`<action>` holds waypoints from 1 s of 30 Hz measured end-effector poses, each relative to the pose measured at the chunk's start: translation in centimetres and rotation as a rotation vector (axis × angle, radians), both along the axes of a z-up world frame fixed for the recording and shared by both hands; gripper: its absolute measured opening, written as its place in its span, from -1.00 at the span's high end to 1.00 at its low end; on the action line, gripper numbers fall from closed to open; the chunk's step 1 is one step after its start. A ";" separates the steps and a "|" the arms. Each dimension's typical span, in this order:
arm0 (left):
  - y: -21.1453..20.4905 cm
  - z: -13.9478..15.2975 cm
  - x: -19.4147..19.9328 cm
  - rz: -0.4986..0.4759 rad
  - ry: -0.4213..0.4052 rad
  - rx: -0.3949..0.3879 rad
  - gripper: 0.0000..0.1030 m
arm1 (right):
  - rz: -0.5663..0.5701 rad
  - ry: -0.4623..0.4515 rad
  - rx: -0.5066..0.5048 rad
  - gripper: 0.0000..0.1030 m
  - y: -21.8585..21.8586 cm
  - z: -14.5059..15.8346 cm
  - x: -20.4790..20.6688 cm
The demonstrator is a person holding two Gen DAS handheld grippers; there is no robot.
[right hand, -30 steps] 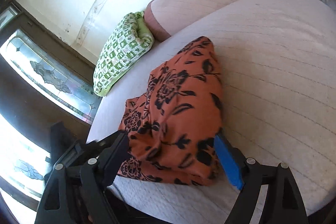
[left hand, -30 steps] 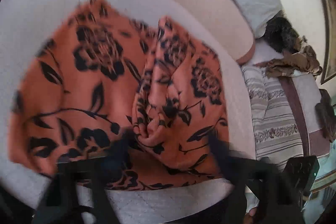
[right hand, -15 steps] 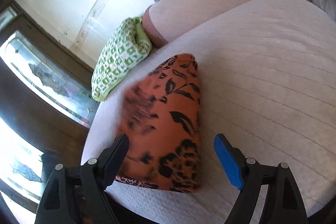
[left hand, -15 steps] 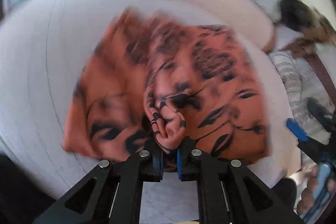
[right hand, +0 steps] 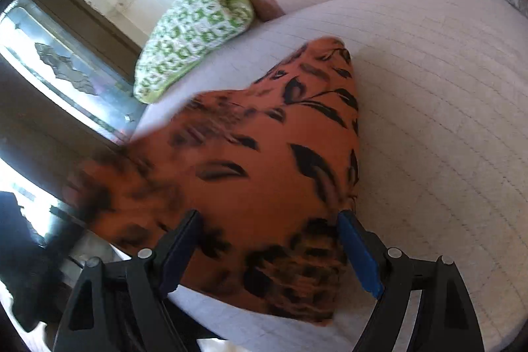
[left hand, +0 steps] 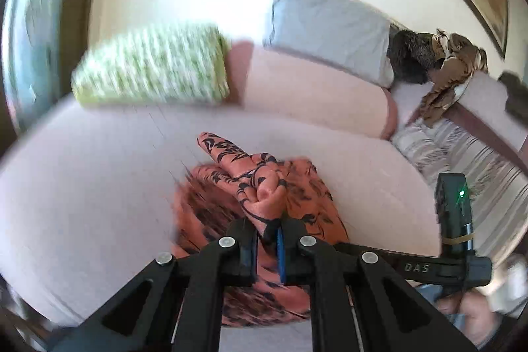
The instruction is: Fold small clothes
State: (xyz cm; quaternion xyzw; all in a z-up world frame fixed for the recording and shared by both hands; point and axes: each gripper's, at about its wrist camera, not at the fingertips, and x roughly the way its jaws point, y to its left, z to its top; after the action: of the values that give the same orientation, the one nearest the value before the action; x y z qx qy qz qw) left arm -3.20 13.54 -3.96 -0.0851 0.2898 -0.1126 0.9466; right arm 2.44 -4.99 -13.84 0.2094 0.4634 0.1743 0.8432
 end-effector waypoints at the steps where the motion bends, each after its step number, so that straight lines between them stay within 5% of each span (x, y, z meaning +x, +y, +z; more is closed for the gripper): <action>1: 0.3 -0.9 -0.1 0.022 0.011 0.016 0.83 | 0.011 -0.012 -0.002 -0.66 0.5 0.3 0.0; 5: 2.7 -12.2 3.0 0.050 0.440 -0.076 0.80 | 0.037 0.013 -0.061 -0.67 2.0 -0.7 0.1; 6: 3.4 -13.6 2.8 0.063 0.458 -0.127 0.79 | 0.042 0.033 -0.069 -0.67 2.2 -1.3 0.2; 13: 3.5 -10.6 1.6 0.074 0.360 -0.100 0.80 | 0.062 0.048 -0.096 -0.68 2.4 -2.0 0.0; 17: 2.8 -7.1 -2.4 0.093 0.135 0.073 0.80 | 0.047 0.061 -0.104 -0.72 2.1 -2.5 -0.2; 19: 3.2 -10.3 -1.4 0.097 0.258 0.079 0.80 | 0.041 0.095 -0.097 -0.72 1.9 -3.5 -0.2; 20: 4.5 -13.4 -0.2 0.114 0.411 -0.012 0.79 | 0.035 0.114 -0.087 -0.72 1.7 -3.8 -0.2; 21: 5.1 -13.8 -0.3 0.120 0.414 -0.047 0.78 | 0.028 0.132 -0.078 -0.72 1.6 -4.2 -0.2; 25: 4.4 -11.9 -0.9 0.107 0.360 0.026 0.80 | 0.037 0.085 -0.074 -0.72 1.5 -3.2 -0.8; 30: 5.6 -12.5 -1.1 0.111 0.406 -0.041 0.79 | -0.006 0.028 -0.010 -0.72 0.2 -1.8 -0.9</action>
State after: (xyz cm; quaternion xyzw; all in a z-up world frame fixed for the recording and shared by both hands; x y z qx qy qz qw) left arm -4.32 19.12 -16.42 -0.1411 0.4670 -0.0467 0.8717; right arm 1.50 -4.79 -15.62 0.2089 0.4756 0.1664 0.8381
